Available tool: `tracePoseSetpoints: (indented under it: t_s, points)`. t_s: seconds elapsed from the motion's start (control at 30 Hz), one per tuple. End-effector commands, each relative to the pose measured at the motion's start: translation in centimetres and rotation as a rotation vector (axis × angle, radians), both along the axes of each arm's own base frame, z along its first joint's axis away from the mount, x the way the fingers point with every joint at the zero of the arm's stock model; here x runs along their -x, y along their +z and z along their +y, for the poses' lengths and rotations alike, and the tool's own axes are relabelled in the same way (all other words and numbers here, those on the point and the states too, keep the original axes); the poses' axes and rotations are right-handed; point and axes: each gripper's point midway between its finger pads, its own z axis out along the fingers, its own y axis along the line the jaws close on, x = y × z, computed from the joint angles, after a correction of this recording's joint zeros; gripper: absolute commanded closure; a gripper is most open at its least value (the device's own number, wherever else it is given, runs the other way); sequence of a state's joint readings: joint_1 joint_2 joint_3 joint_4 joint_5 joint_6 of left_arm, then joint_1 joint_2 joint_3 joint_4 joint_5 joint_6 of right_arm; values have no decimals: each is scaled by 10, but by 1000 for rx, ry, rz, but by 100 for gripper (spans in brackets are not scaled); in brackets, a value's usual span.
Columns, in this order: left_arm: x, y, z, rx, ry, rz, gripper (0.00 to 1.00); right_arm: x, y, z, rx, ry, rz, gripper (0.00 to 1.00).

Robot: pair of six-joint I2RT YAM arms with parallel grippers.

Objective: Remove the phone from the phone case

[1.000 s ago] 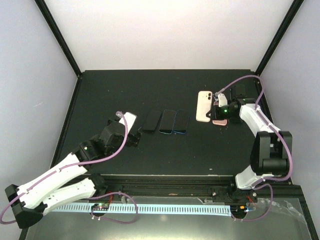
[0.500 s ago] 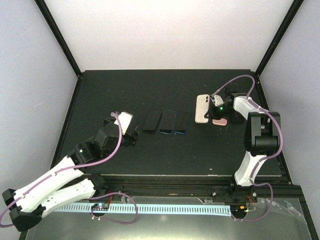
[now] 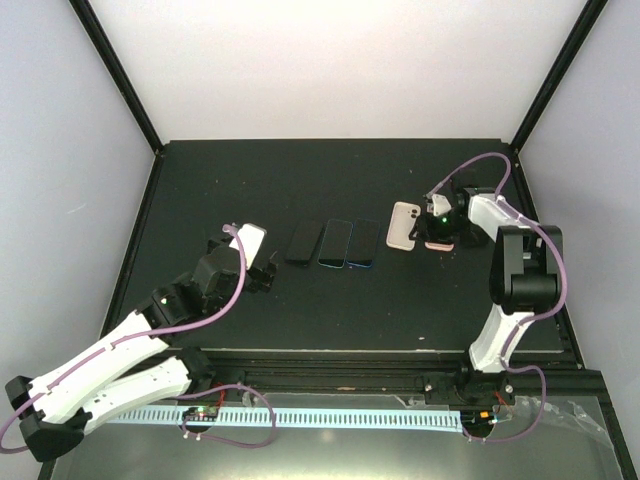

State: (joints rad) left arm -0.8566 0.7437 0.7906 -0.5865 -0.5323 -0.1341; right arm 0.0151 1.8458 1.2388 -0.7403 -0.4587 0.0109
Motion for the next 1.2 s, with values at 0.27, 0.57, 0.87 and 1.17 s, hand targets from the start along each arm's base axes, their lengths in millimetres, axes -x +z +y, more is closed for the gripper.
tracePoseSetpoints:
  t_s: [0.27,0.57,0.87,1.17]
  points:
    - [-1,1,6,3,27,0,1,32,109,-7,62,79,-356,42]
    - [-2,7,7,30,38,-25,1,70,244,-4,15,21,-861,1]
    - [-7,2,12,30,87,-9,1,95,252,-37,2,-297,-1106,0]
    - [-7,1,17,10,106,-24,1,101,257,-46,61,-314,-1119,0]
